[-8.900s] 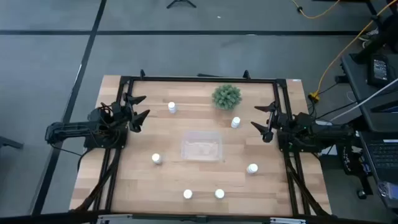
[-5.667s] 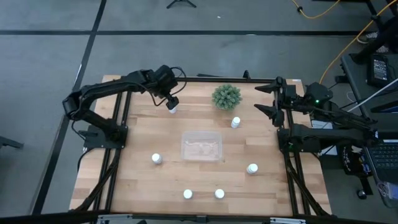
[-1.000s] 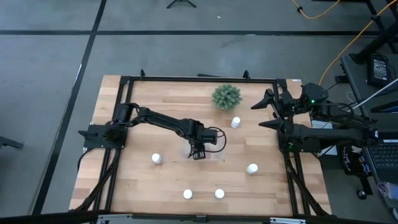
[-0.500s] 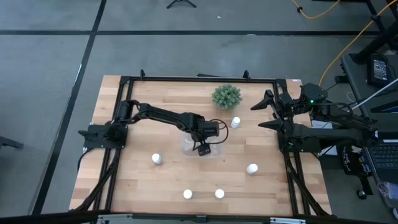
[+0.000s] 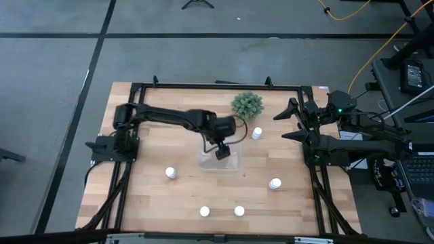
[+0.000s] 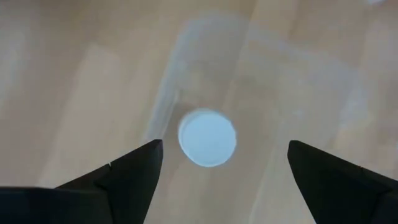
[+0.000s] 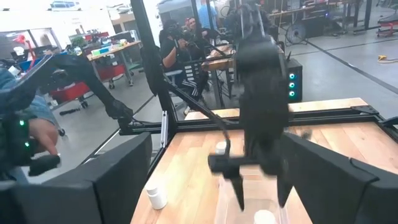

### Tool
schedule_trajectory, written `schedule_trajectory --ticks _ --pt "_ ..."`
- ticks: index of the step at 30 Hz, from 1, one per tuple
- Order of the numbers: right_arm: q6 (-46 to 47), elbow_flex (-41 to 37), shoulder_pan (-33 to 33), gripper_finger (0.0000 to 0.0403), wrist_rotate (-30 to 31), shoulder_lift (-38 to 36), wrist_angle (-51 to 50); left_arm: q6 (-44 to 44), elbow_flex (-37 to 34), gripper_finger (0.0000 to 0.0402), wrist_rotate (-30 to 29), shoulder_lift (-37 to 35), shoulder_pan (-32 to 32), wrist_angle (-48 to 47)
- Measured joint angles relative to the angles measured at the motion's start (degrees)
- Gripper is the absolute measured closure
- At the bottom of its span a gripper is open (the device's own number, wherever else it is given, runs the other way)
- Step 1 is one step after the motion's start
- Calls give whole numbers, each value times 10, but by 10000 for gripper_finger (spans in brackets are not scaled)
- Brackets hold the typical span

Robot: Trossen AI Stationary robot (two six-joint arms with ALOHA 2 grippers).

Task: Pick and place pill bottles into a basket
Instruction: Put the white pill bottle into the transparent bin

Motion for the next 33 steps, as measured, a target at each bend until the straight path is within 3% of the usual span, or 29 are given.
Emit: schedule_trajectory --ticks 5,15,24,29,33 --pt "24 0 0 49 8 1 25 27 0 64 -18 -82 16 11" --pt "2 0 0 49 105 19 214 117 1 64 -105 -224 30 155" --pt "-97 -1 0 49 277 63 111 157 1 64 -135 -283 38 192" --pt "-95 -1 0 49 300 84 86 189 1 64 -245 -303 41 149" --pt "-98 4 -1 49 305 91 78 266 1 64 -365 -325 49 115"
